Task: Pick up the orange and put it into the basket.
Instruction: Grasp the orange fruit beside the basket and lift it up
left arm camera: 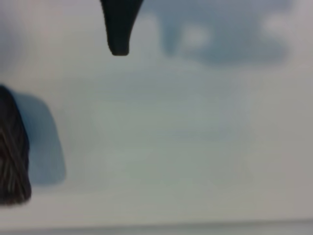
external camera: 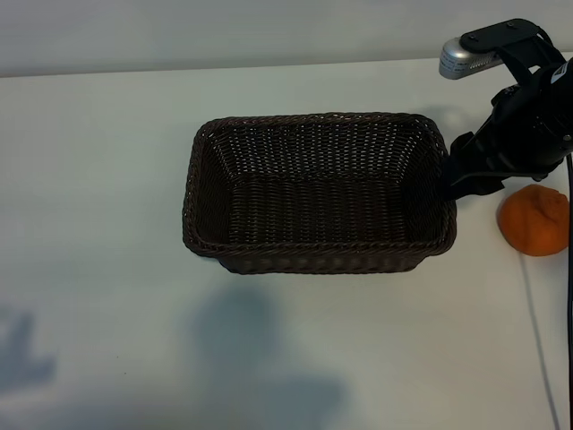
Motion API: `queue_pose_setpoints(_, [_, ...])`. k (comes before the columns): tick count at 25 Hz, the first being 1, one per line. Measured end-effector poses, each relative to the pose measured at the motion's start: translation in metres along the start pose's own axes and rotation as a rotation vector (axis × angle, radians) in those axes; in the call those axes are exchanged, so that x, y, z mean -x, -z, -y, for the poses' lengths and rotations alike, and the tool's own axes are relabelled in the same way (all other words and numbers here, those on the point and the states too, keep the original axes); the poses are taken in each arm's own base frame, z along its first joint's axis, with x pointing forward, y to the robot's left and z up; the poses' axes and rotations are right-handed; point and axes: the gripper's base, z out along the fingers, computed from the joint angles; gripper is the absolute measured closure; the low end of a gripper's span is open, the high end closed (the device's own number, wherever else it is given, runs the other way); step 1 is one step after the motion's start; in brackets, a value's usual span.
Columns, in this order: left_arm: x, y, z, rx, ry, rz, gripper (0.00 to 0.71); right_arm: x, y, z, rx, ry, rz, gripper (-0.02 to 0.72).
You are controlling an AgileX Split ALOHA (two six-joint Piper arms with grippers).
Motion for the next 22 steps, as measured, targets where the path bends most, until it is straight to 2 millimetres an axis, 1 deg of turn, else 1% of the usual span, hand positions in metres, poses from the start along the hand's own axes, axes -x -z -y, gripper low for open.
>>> queue_pose_setpoints(2, [-0.013, 0.004, 0.001, -0.005, -0.003, 0.014, 0.114, 0.0, 0.0, 0.0, -0.002, 0.0, 0.005, 0.155])
queue_pose_setpoints(6, [-0.029, 0.01, 0.002, 0.002, -0.012, 0.051, 0.114, 0.001, 0.0, 0.0, -0.003, 0.0, 0.009, 0.155])
queue_pose_setpoints(11, [-0.049, 0.002, -0.001, 0.03, -0.004, -0.016, 0.114, 0.004, 0.0, 0.001, -0.016, -0.004, 0.04, 0.155])
queue_pose_setpoints(15, [-0.052, 0.002, -0.001, 0.035, 0.004, -0.019, 0.114, 0.006, 0.001, 0.008, -0.088, -0.027, 0.071, 0.155])
queue_pose_setpoints(20, [-0.053, -0.002, -0.002, 0.025, -0.002, -0.019, 0.126, 0.008, 0.004, 0.025, -0.266, -0.075, 0.103, 0.155])
queue_pose_setpoints(22, [-0.053, -0.002, -0.002, 0.009, -0.012, -0.015, 0.138, 0.007, 0.005, 0.033, -0.312, -0.118, 0.102, 0.155])
